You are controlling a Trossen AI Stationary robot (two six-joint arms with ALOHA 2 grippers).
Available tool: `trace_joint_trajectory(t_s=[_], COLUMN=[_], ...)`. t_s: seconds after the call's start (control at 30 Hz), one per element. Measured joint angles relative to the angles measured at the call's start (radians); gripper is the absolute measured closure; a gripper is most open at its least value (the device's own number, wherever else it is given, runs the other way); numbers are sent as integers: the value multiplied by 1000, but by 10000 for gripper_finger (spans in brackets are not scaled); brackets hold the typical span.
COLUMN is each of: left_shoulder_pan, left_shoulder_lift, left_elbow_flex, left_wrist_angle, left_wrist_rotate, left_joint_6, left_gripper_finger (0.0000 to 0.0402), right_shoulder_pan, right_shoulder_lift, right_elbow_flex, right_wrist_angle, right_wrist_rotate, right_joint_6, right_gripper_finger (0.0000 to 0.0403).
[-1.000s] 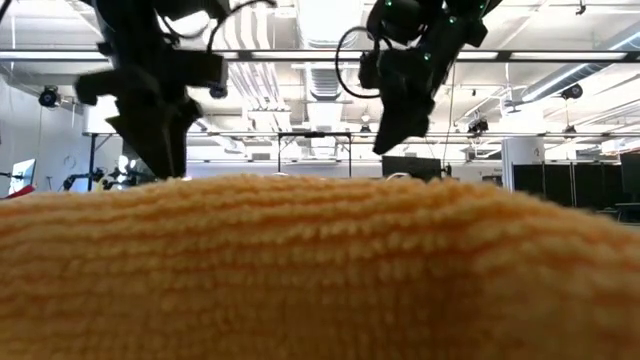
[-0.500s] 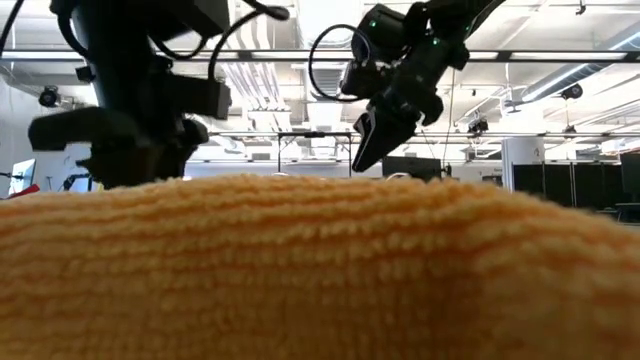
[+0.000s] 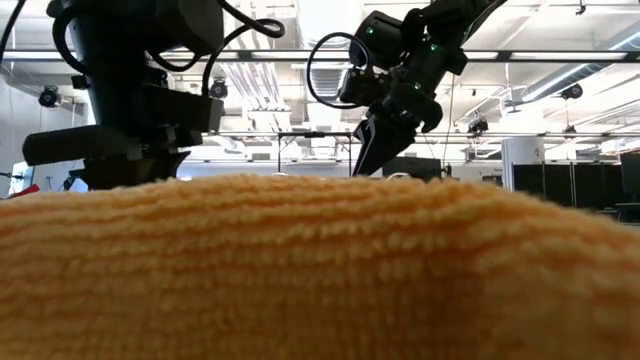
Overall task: Fold microfiber towels
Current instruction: Fold the yellow microfiber towel
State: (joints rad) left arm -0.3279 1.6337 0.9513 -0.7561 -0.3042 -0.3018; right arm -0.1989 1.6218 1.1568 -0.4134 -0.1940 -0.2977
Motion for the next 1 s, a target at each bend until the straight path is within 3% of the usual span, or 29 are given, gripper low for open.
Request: trace_joint_trajectory(t_s=[0.3, 0.53, 1.0], left_shoulder_pan=[2, 18, 19], left_shoulder_lift=[0, 0, 4], left_elbow_flex=[-31, -83, -60], left_wrist_angle=[25, 134, 245], left_wrist_rotate=[-42, -90, -71], left_joint_6=[22, 81, 132], left_gripper_finger=[226, 226, 226], right_shoulder_pan=[0, 0, 0], right_shoulder_lift=[0, 0, 0], right_elbow_flex=[0, 0, 0], right_wrist_angle=[3, 10, 33], right_wrist_rotate=[2, 3, 4], right_joint_6=[25, 81, 143], right_gripper_finger=[282, 282, 282])
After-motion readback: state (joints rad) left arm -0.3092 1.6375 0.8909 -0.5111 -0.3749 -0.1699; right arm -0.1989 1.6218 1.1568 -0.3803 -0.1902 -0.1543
